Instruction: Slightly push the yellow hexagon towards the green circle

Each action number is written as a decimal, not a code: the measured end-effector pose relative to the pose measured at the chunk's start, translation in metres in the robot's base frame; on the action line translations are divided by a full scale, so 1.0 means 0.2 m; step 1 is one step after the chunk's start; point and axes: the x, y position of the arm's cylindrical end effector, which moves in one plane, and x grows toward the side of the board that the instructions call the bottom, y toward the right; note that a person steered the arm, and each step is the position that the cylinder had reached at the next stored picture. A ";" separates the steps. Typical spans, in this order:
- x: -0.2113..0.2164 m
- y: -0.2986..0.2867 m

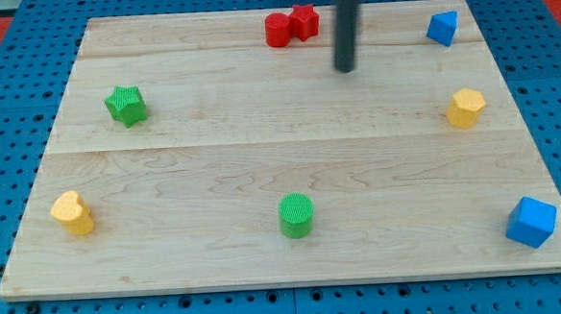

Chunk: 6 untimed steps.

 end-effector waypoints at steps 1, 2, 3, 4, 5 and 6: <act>-0.07 0.44; 0.15 0.51; 0.26 0.91; 0.48 0.50; 0.61 0.11; 0.60 0.58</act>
